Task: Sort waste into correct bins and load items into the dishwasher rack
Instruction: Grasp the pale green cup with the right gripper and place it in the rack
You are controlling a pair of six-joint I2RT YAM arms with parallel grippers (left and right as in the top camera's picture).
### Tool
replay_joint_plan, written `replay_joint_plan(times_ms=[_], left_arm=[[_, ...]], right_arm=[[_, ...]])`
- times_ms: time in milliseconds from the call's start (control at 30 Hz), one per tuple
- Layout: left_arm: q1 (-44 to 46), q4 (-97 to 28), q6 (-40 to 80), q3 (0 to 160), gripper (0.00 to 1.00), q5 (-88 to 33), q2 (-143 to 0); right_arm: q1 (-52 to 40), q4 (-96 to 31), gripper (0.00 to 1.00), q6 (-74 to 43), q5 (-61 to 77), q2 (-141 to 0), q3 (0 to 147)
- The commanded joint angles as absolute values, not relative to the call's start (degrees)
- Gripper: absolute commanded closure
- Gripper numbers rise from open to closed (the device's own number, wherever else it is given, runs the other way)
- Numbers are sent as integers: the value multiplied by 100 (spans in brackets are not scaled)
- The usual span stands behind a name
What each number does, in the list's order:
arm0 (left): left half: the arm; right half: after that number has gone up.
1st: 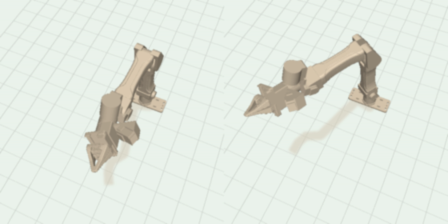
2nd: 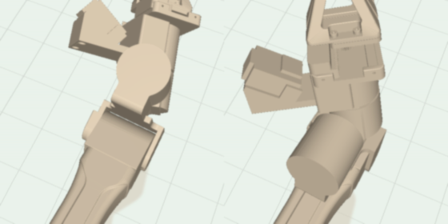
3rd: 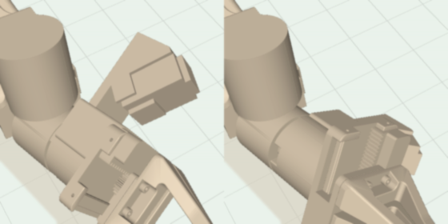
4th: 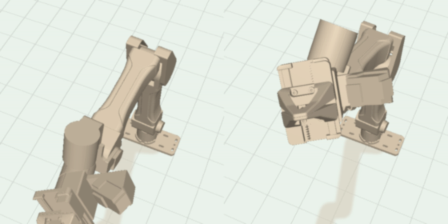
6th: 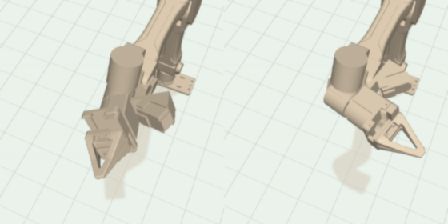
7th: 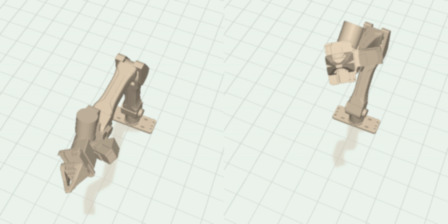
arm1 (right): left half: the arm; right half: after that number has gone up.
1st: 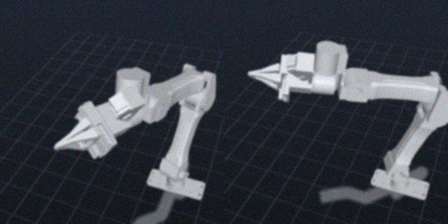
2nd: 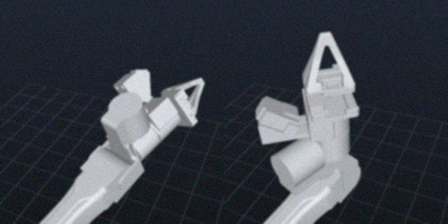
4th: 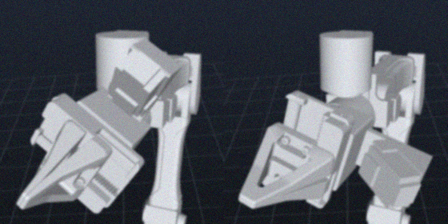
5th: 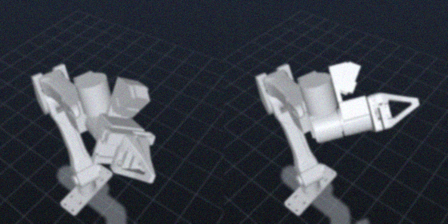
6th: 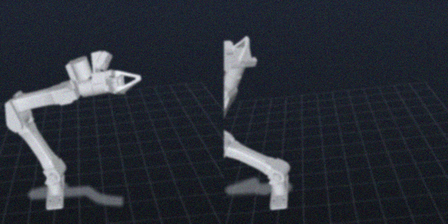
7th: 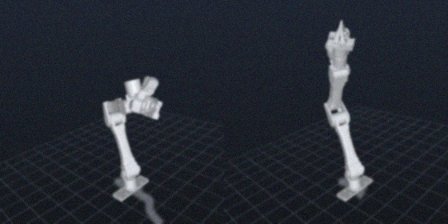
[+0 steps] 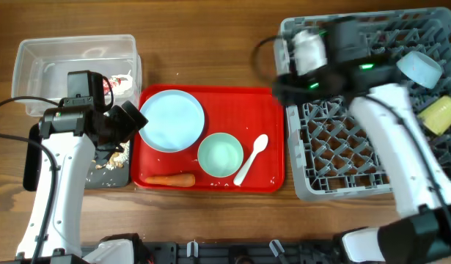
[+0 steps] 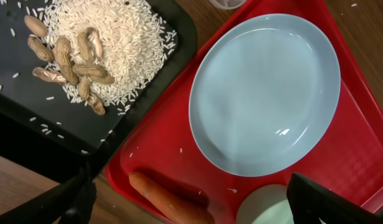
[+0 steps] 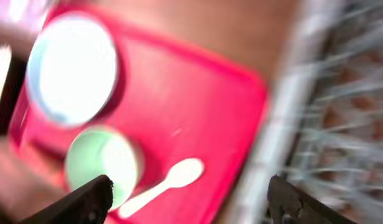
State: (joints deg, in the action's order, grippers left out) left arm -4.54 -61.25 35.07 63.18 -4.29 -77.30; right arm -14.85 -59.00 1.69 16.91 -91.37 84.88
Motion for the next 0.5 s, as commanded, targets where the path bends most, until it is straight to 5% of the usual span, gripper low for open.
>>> replay_joint_plan(times_ms=[0, 167, 300, 333, 400, 467], left_arm=[[-478, -6114, 3520, 6344, 0, -355, -7640], [-478, -6112, 3518, 6344, 0, -353, -7640], [-478, -6114, 3518, 6344, 0, -353, -7640], [-478, -6114, 3518, 6344, 0, -355, -7640], [-478, -6114, 3518, 6344, 0, -355, -7640], [-478, -6112, 3518, 6344, 0, -353, -7640]], right_arm=[[-2309, -5771, 18, -115, 1940, -9633, 7935], [-3203, -5288, 25, -622, 1911, -10597, 7614], [-3395, -5242, 41, -952, 1647, -11246, 7614], [-3395, -5231, 48, -1007, 1549, -11314, 7614], [-3382, -5118, 86, -1072, 1350, -11354, 7616], [-3301, -5074, 94, -1072, 1280, -11229, 7780]])
